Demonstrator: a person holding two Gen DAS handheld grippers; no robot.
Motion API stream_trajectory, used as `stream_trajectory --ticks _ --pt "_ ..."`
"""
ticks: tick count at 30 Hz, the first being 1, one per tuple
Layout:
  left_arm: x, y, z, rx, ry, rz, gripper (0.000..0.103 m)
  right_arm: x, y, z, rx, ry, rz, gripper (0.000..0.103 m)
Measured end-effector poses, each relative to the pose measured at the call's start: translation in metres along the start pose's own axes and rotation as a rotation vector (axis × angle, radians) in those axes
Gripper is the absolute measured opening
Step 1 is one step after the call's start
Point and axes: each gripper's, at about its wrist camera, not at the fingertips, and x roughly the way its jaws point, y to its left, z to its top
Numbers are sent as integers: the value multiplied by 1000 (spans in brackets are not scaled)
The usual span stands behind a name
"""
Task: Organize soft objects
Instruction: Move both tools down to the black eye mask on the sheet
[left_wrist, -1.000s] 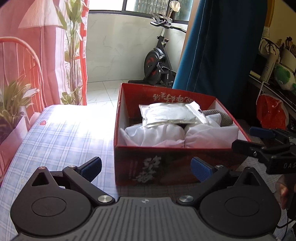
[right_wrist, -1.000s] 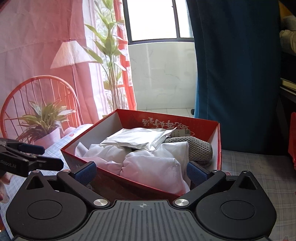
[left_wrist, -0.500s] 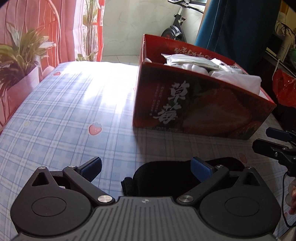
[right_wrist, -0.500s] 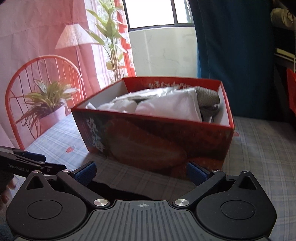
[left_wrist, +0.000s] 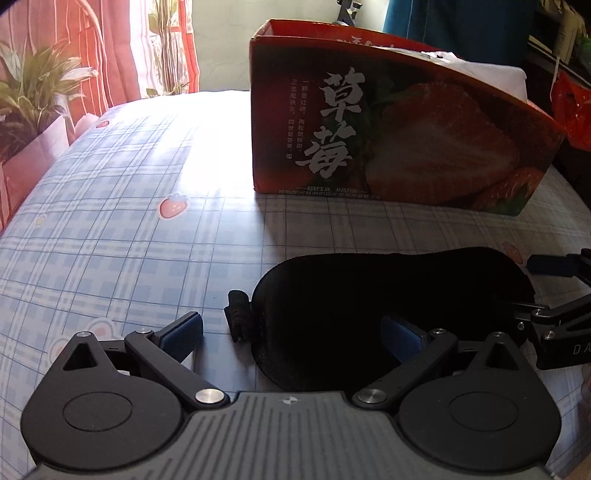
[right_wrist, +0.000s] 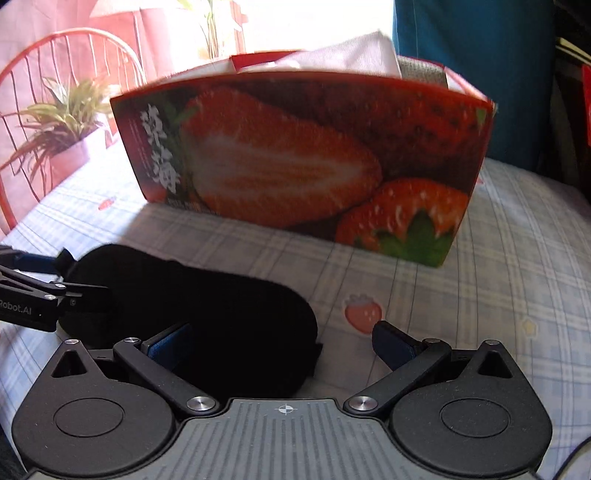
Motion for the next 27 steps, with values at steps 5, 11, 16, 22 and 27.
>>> stream_trajectory --ticks 5,11,16,22,27 --pt "2 -2 -1 -12 -4 23 103 4 6 -3 -56 -11 -39 103" --pt "3 -2 0 -25 -11 41 103 5 4 0 -47 -7 -49 103" --pt "-1 -7 -2 -26 2 41 103 5 4 -1 -46 -7 -48 103" --pt "0 0 1 -27 6 15 102 7 2 1 -55 9 -41 103" --pt "-5 -2 -1 -24 -4 22 91 6 4 1 -58 14 -41 103"
